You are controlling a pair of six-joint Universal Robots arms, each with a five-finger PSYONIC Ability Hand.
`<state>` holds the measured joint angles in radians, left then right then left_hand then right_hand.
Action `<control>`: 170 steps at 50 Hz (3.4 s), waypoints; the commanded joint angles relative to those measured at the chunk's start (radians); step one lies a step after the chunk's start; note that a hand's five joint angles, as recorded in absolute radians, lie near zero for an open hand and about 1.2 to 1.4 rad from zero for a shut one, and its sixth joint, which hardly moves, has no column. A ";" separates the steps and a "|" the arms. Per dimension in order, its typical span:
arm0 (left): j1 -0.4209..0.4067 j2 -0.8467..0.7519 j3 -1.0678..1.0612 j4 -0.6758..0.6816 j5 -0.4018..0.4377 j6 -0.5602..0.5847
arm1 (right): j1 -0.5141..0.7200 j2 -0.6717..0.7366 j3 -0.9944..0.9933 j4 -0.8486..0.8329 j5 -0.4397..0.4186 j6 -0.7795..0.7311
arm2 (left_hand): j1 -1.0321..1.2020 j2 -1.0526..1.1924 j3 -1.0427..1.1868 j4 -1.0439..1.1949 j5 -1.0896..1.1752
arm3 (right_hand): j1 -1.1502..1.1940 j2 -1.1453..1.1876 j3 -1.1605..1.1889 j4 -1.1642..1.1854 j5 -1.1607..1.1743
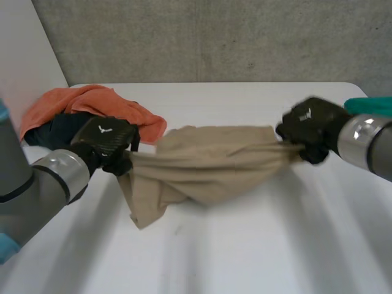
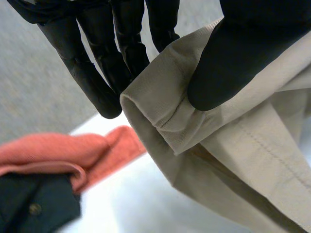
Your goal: Fold the laundry.
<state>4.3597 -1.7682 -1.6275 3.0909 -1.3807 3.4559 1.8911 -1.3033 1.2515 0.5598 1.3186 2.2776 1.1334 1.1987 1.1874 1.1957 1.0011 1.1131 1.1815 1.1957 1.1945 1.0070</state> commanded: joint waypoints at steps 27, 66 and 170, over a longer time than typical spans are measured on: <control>-0.011 -0.300 0.914 0.368 -0.063 0.036 | 0.051 0.305 -0.537 -0.894 0.120 0.329 | 0.263 0.198 0.209 0.201 0.221 | 0.283 0.215 0.201 0.202 0.215; -0.149 0.029 -0.160 -0.253 -0.103 0.072 | -0.059 0.124 0.332 -0.086 0.071 -0.085 | 0.263 0.198 0.209 0.201 0.221 | 0.283 0.215 0.201 0.202 0.215; -0.181 -1.034 1.268 -0.150 0.393 0.377 | -0.066 0.148 0.456 -0.411 0.060 -0.053 | -0.574 -0.639 -0.628 -0.636 -0.616 | 0.283 0.215 0.201 0.202 0.215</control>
<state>4.2010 -2.7167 -0.4721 3.0088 -1.0023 3.7529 1.8291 -1.1552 1.7058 0.1488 1.3812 2.2227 0.4700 0.4704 0.4702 0.4766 0.3066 1.1131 1.1815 1.2011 1.1981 1.0310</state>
